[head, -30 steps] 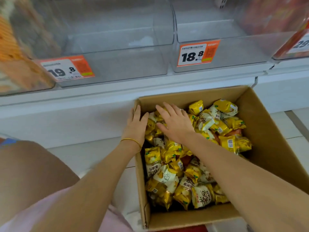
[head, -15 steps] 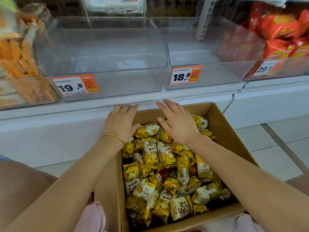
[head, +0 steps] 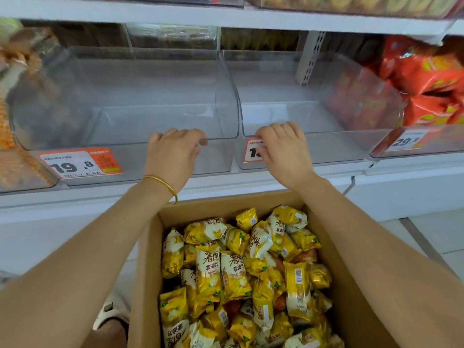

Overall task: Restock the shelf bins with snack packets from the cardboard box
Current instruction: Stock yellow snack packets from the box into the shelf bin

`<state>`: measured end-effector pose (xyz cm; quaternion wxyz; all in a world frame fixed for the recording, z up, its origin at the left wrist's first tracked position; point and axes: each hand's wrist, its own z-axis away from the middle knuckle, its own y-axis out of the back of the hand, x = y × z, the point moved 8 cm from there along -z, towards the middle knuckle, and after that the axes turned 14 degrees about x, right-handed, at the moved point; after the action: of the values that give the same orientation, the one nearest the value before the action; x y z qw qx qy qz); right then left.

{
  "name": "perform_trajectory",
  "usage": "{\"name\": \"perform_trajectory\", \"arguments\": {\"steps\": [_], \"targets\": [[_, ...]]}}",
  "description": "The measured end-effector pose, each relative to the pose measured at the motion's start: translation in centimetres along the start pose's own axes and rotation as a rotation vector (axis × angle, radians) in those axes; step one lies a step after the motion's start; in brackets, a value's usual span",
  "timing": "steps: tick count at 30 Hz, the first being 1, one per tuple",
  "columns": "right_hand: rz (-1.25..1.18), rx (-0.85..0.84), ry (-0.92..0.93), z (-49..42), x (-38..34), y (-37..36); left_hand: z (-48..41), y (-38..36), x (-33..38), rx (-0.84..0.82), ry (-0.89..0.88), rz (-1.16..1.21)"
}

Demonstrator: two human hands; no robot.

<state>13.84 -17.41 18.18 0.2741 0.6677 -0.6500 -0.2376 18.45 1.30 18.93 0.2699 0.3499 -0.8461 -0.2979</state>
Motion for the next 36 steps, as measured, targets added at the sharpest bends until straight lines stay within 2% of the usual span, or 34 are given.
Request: {"name": "perform_trajectory", "arguments": {"steps": [10, 18, 25, 29, 34, 36], "targets": [[-0.131, 0.094, 0.086, -1.8, -0.5, 0.6, -1.1, 1.1, 0.6, 0.068, -0.082, 0.031], [-0.18, 0.124, 0.134, 0.1, -1.1, 3.5, 1.7, 3.4, 2.9, 0.119, -0.113, 0.028], [-0.18, 0.047, 0.122, 2.1, -1.5, 3.5, 3.9, 3.2, 3.2, 0.101, -0.147, -0.015], [-0.174, 0.063, 0.119, 2.1, -1.4, 3.7, 4.2, 3.1, 3.3, 0.127, -0.185, -0.06], [-0.279, 0.164, 0.028, 3.6, -1.5, 6.0, 6.9, 4.5, 5.1, 0.309, -0.261, -0.052], [-0.332, 0.283, -0.054, 6.0, -1.6, 7.6, 8.7, 3.5, 5.4, 0.254, -0.274, -0.007]]}}
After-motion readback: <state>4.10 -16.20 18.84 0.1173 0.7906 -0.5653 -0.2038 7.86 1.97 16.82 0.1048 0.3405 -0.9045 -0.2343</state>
